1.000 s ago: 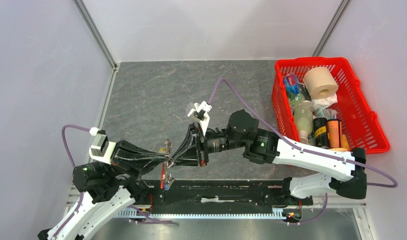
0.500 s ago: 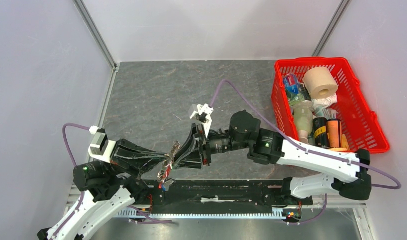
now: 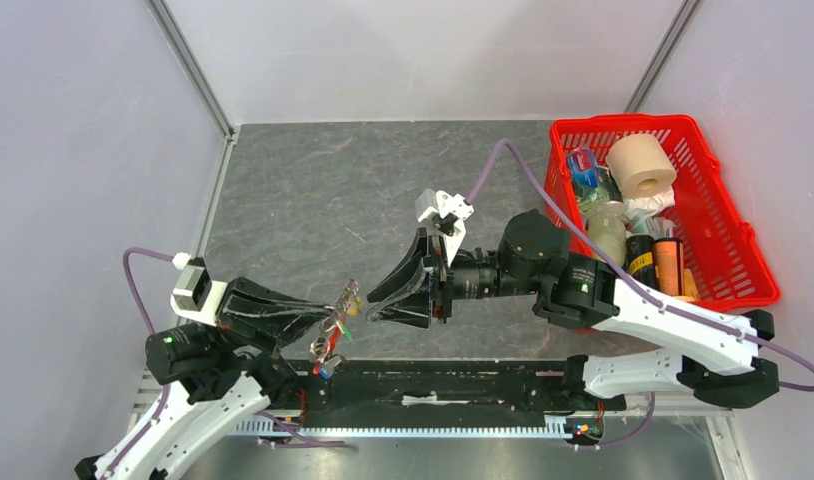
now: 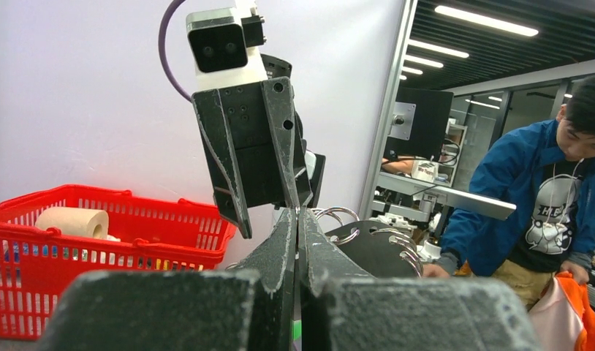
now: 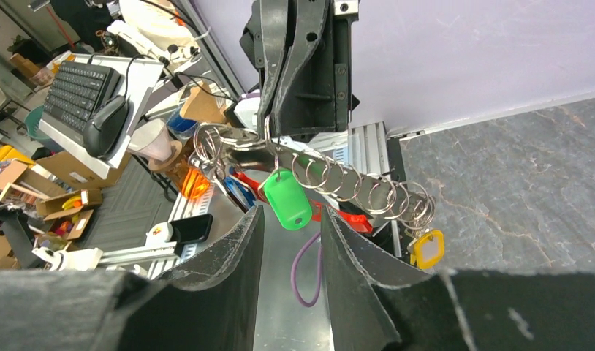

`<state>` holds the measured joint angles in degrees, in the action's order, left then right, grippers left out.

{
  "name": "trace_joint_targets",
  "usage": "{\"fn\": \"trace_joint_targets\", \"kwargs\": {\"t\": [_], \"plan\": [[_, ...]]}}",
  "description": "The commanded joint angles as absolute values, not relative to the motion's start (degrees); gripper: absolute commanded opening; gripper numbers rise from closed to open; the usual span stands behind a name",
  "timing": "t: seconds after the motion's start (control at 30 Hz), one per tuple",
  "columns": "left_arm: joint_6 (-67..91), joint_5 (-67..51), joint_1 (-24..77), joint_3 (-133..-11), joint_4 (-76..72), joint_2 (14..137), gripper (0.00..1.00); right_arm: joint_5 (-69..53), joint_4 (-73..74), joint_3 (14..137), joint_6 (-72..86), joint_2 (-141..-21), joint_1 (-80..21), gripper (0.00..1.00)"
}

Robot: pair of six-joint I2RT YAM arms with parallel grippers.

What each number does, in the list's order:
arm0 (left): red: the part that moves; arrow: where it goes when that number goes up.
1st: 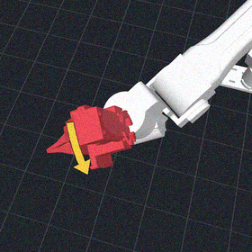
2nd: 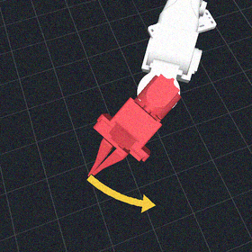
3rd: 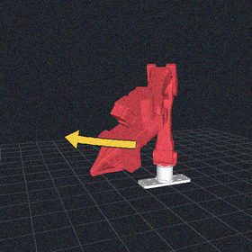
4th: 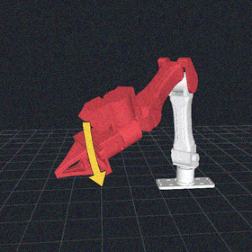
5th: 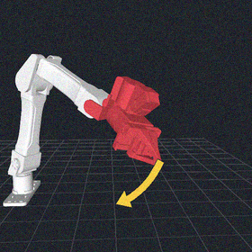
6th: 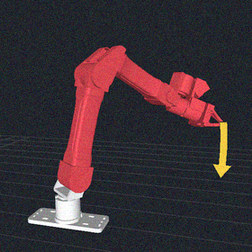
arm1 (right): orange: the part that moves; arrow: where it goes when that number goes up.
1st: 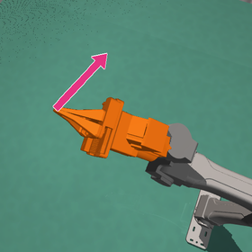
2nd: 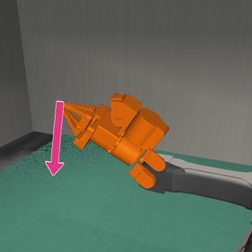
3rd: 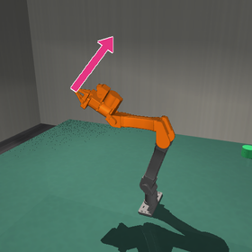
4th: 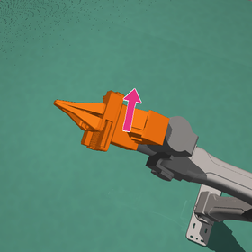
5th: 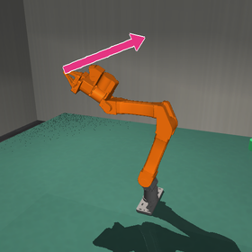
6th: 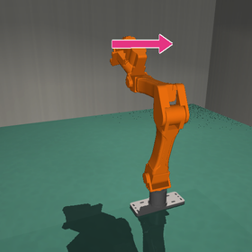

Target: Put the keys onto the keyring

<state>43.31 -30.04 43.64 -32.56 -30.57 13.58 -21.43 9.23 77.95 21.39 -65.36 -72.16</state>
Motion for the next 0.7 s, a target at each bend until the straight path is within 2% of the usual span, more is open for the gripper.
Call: {"fn": "trace_joint_targets", "kwargs": {"t": [0.0,0.67], "plan": [[45.04,-26.56,43.59,-32.29,-35.35,14.33,0.02,-20.16,8.35,81.43,21.72,-66.39,-72.33,0.41],[46.57,-22.68,43.59,-30.53,-40.19,15.62,0.02,-24.35,3.0,84.95,22.6,-71.36,-72.49,0.38]]}}
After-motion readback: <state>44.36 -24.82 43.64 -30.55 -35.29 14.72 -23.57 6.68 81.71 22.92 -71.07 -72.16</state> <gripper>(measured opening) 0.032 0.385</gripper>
